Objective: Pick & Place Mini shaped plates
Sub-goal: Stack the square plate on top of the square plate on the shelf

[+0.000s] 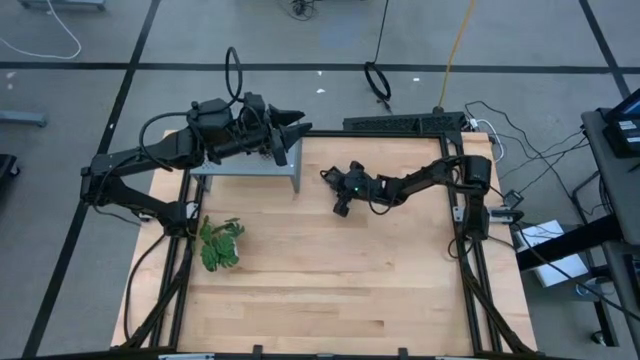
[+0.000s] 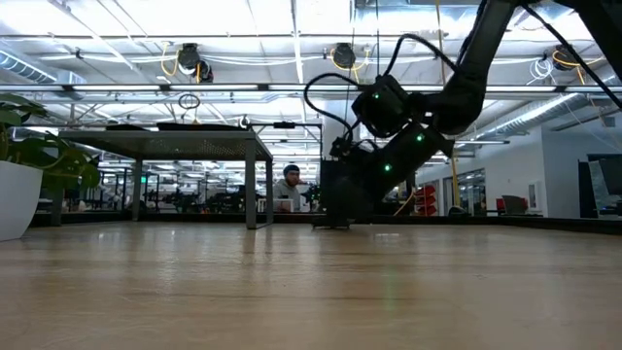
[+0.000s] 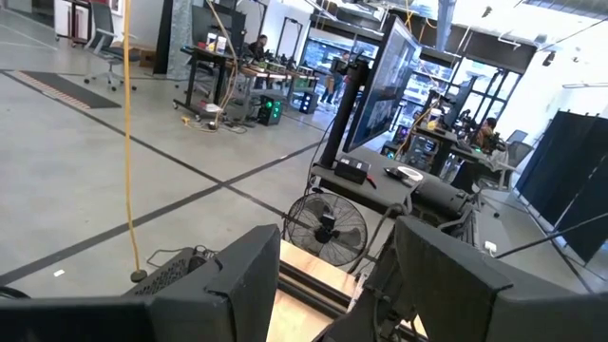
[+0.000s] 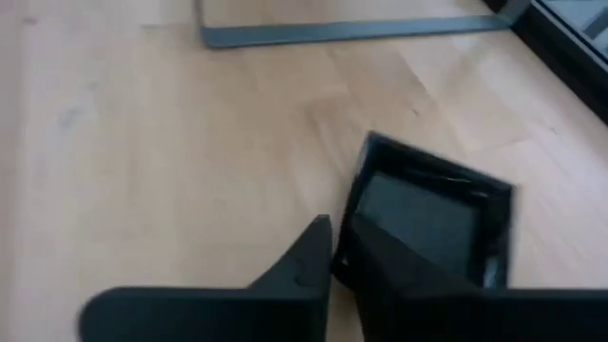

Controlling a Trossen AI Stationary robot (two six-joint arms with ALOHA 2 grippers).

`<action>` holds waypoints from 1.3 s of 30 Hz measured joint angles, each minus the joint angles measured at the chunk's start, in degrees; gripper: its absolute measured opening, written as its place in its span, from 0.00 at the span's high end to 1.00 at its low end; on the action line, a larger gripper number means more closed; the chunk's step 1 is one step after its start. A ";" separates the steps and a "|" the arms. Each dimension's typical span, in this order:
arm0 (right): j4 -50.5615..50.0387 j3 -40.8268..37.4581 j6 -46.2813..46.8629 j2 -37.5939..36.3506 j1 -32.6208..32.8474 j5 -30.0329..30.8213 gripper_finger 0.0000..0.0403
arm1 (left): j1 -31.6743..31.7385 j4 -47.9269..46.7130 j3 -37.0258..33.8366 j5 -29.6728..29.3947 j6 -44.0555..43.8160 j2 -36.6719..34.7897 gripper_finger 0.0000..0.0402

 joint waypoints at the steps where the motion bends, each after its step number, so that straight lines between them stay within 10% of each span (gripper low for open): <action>1: -0.31 -0.02 -0.03 -0.61 0.44 -0.13 0.97 | 0.00 0.00 0.00 0.00 0.00 0.00 0.47; 14: -9.54 -0.24 -1.01 -13.43 8.02 -18.96 1.00 | 0.00 -0.35 0.00 0.00 0.02 0.00 0.47; 39: -2.63 -0.22 0.34 -6.62 13.43 -21.51 0.86 | -0.04 -6.03 -0.02 0.27 -1.70 0.00 0.47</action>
